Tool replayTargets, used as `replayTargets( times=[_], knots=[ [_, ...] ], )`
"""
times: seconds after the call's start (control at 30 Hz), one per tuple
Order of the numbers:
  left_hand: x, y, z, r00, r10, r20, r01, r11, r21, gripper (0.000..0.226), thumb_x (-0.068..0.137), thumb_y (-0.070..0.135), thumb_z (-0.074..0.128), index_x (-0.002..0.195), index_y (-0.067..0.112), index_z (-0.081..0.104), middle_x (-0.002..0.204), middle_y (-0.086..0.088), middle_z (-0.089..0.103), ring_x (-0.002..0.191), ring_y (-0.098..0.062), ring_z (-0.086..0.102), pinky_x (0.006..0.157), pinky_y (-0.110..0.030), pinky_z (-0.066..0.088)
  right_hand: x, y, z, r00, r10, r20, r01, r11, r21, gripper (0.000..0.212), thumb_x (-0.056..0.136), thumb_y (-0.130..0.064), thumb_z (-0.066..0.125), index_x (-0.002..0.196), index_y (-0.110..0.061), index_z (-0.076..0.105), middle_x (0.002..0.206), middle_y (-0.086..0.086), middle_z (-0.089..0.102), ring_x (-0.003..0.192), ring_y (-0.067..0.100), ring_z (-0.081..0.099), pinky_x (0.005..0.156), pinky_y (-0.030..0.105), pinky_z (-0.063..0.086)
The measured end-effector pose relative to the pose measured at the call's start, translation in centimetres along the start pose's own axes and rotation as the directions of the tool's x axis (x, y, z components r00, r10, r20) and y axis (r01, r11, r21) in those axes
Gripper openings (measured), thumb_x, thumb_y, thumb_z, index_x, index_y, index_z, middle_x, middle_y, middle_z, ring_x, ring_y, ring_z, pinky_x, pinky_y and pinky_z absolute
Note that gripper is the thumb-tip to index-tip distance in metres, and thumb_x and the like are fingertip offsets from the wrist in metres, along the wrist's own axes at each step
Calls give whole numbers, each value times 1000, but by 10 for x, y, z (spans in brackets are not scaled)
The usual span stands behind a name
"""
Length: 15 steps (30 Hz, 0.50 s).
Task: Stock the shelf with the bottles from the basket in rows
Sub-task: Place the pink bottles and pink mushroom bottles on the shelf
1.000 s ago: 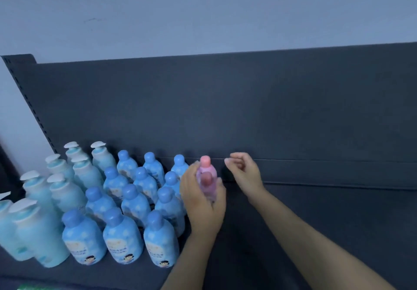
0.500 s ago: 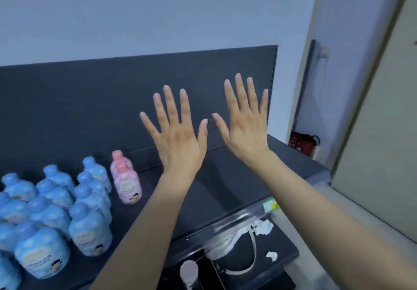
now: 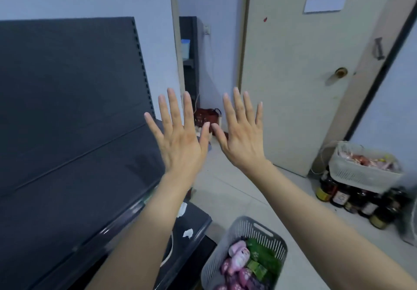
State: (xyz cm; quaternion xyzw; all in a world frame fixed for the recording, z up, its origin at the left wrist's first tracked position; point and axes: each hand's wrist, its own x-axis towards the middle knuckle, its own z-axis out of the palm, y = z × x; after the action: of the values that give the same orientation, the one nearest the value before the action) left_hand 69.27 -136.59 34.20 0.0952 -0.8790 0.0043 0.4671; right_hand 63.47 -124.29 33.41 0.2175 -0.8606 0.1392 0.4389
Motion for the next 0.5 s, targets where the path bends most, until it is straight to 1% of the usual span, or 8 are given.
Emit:
replayTargets(
  times=[0.1,0.23,0.33,0.4,0.5],
  knots=[
    [-11,47,39,998,37,53,-33,997,-73,68,95,45,34,150,12,12,156,-19,9,143,-31,-1,111,-54,-13,-20,57,18,998,39,41,-38,998,-41,63,94,-48,34,146,-15,20,153,13,25,142,28,15,114,45,1],
    [-34,96,97,987,72,146,-60,995,-83,68,95,43,35,150,11,11,156,-19,8,143,-31,1,111,-52,-15,-50,125,53,990,73,118,-74,997,-1,63,92,-44,36,145,-11,24,152,14,26,140,27,15,113,48,4],
    [-61,123,140,970,88,226,-71,994,-81,67,94,44,38,149,10,19,155,-19,14,143,-31,6,113,-52,-10,-84,163,83,965,92,247,-107,993,47,64,93,-45,34,146,-10,24,152,14,26,141,26,14,113,49,4],
    [-85,134,167,955,95,282,-72,993,-90,67,93,43,43,147,10,22,154,-20,17,143,-32,9,114,-51,-8,-111,183,102,941,100,324,-127,990,63,64,93,-46,33,144,-9,26,151,15,29,140,27,17,113,48,5],
    [-124,140,204,916,104,388,-69,992,-104,68,92,41,45,146,8,20,153,-21,14,142,-34,10,114,-51,-7,-150,206,132,895,101,435,-144,987,66,62,94,-47,30,144,-11,25,150,14,31,139,30,24,114,45,2]
  ],
)
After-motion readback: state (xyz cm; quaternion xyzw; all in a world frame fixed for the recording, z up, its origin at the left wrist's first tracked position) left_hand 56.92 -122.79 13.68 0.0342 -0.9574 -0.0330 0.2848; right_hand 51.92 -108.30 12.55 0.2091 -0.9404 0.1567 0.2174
